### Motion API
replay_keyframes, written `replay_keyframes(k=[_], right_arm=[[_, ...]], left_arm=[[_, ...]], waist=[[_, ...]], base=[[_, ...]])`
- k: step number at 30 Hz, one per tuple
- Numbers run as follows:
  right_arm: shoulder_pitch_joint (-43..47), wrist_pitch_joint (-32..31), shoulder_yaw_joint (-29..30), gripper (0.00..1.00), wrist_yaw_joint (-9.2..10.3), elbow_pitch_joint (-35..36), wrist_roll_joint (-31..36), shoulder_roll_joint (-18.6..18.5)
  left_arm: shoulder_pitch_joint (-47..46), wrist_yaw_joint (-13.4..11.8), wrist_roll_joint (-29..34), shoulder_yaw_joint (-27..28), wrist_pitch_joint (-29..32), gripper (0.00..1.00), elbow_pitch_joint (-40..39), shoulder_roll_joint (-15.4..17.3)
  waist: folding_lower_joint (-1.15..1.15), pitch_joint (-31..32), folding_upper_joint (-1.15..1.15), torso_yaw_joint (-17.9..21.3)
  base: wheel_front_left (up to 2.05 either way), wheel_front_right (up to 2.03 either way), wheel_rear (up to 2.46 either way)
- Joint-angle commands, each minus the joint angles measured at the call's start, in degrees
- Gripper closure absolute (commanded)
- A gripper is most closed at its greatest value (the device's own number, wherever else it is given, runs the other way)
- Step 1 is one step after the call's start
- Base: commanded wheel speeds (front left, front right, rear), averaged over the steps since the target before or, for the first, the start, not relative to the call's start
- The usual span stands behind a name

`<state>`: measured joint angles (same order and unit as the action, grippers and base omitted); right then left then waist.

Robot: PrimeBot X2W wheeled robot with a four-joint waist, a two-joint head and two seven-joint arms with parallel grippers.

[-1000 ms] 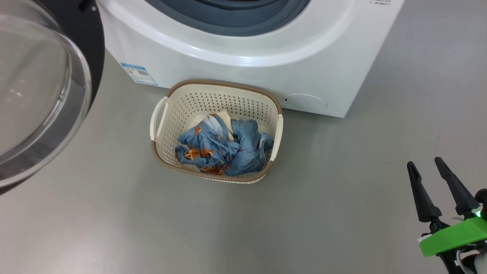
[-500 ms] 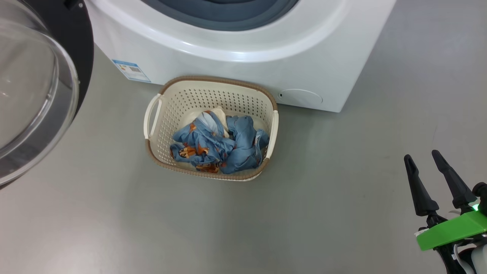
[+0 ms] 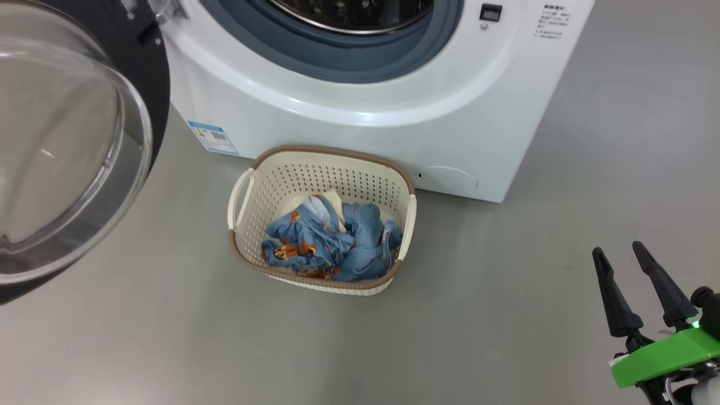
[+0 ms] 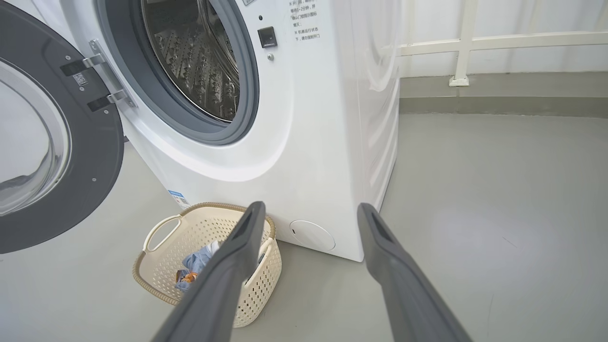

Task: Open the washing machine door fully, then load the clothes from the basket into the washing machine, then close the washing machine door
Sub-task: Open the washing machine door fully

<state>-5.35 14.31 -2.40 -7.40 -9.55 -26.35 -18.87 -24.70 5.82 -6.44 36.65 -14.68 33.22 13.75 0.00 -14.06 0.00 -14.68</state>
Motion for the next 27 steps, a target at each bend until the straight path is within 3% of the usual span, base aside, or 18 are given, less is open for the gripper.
replay_keyframes(k=[1,3,6,8,9,10,27], right_arm=[[1.0,0.7,-1.0,0.0,-0.09,1.0,0.1,-0.6],[1.4,0.7,-1.1,0.0,-0.09,1.0,0.1,-0.4],[1.8,0.7,-1.3,0.0,-0.09,0.9,0.0,-0.2],[2.0,0.7,-1.5,0.0,-0.09,0.9,0.0,0.0],[2.1,0.7,-1.6,0.0,-0.09,0.9,0.0,0.1],[2.2,0.7,-1.7,0.0,-0.09,0.8,0.0,0.2],[3.9,0.7,-1.4,0.0,-0.09,0.8,-0.6,1.7]], left_arm=[[1.7,0.5,0.0,0.9,-0.3,1.0,-2.7,2.4],[3.4,1.0,-0.7,0.5,-0.3,0.98,-4.5,1.2],[6.5,1.5,-1.3,-0.8,-0.3,0.82,-7.8,-0.5],[8.7,1.6,-1.6,-2.0,-0.3,0.53,-9.5,-1.3],[9.8,1.6,-1.8,-2.7,-0.3,0.24,-10.5,-1.7],[10.8,1.6,-2.3,-3.6,-0.3,0.03,-11.3,-2.2],[22.4,1.7,-4.3,-18.8,-0.3,0.0,-23.8,-6.3]], waist=[[0.0,1.6,0.0,-0.5],[0.0,2.5,0.0,-0.5],[0.0,3.6,0.0,-0.2],[0.0,4.3,0.0,0.1],[0.0,4.6,0.0,0.4],[0.0,4.8,0.0,0.6],[0.0,8.0,0.0,8.9]], base=[[0.0,0.0,0.0],[0.0,0.0,0.0],[0.0,0.0,0.0],[0.0,0.0,0.0],[0.0,0.0,0.0],[0.0,0.0,0.0],[0.0,0.0,0.0]])
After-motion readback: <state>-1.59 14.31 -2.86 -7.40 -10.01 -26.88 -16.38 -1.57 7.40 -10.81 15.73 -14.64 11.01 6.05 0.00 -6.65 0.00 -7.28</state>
